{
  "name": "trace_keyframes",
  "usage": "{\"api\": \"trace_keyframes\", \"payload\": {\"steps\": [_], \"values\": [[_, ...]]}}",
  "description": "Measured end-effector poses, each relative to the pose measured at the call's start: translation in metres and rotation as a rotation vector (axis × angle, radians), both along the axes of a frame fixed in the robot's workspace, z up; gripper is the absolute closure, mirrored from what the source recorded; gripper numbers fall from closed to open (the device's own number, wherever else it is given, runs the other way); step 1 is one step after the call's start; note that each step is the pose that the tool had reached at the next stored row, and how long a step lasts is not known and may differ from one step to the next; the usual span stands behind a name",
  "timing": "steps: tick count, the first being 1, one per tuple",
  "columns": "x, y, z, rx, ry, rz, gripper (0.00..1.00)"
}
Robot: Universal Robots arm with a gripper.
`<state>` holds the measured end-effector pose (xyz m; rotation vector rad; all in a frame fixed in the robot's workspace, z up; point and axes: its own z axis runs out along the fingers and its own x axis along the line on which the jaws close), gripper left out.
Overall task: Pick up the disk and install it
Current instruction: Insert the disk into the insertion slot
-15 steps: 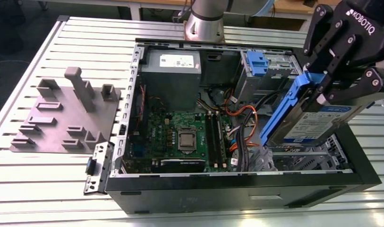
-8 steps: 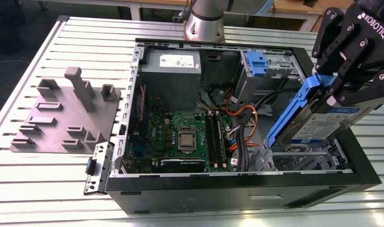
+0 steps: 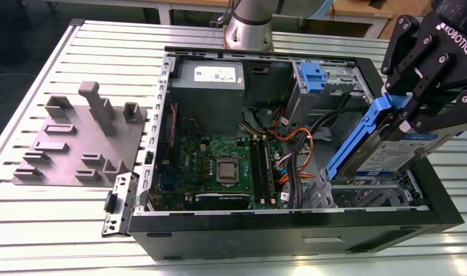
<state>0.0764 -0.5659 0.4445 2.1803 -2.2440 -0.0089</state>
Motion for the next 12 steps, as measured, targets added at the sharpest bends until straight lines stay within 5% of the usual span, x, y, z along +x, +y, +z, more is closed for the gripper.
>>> {"api": "trace_keyframes", "payload": {"steps": [12], "values": [[0.0019,0.001,-0.0063,0.0003,0.0,0.001,0.64]]}}
